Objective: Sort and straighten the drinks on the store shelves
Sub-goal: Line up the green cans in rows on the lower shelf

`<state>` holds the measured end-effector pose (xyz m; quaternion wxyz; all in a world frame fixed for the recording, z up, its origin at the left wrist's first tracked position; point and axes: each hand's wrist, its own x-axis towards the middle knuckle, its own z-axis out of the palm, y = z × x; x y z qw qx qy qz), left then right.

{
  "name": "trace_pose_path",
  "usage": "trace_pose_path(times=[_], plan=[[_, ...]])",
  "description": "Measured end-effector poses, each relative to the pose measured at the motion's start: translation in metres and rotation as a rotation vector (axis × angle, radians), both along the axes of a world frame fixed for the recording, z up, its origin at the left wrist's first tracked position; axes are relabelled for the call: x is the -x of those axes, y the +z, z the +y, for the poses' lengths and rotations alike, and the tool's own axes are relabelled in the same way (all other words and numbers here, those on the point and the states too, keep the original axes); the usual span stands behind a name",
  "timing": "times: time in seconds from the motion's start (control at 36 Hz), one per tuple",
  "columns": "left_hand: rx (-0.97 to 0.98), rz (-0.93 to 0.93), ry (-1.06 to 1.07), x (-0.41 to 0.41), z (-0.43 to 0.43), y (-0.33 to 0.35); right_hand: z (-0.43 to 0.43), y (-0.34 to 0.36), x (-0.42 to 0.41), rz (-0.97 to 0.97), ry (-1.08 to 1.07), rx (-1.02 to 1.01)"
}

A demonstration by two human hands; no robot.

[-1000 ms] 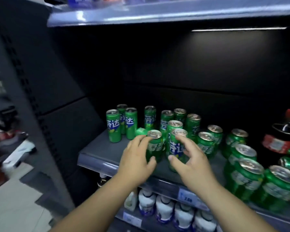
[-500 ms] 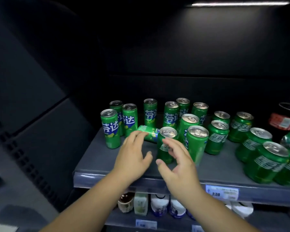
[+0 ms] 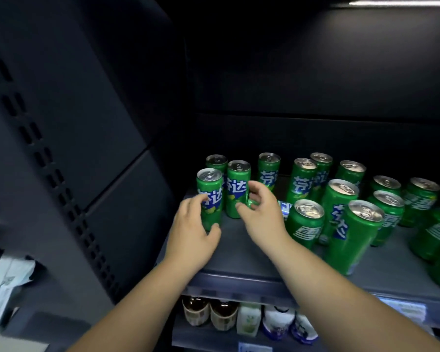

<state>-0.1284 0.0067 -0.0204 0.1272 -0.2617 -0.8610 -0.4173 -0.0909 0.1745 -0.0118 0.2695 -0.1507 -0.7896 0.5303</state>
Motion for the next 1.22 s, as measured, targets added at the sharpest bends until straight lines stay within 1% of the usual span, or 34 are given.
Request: trace_pose_path(times=[0.11,0.22,0.31,0.39,0.56,0.75,0.89,1.08,1.14,1.22], plan=[[-0.063,-0.027,0.036,0.012,0.006,-0.001,0.004,0.013,0.026,-0.009,-0.050,0.008],[-0.137,-0.135,0.076,0.028,0.015,0.000,0.007,0.019,0.046,-0.074,-0.064,0.011],[-0.184,-0.235,0.042,0.039,0.020,-0.003,0.008,0.020,0.053,-0.116,-0.059,-0.024],[-0.173,-0.285,0.008,0.046,0.019,-0.008,0.009,0.019,0.054,-0.151,-0.071,-0.079],[-0.133,-0.330,-0.051,0.048,0.004,-0.011,0.008,0.013,0.033,-0.165,0.053,-0.178],[-0.159,-0.336,-0.106,0.032,-0.020,-0.016,0.001,0.001,-0.009,-0.134,0.169,-0.164],[-0.165,-0.335,-0.133,0.023,-0.031,-0.012,-0.002,0.001,-0.028,-0.114,0.176,-0.168],[-0.190,-0.426,-0.178,0.017,-0.040,-0.011,-0.007,0.005,-0.042,-0.133,0.215,-0.091],[-0.194,-0.434,-0.176,0.017,-0.040,-0.011,-0.009,-0.002,-0.043,-0.173,0.201,-0.096],[-0.175,-0.430,-0.174,0.017,-0.042,-0.011,-0.016,-0.019,-0.044,-0.266,0.186,-0.155]])
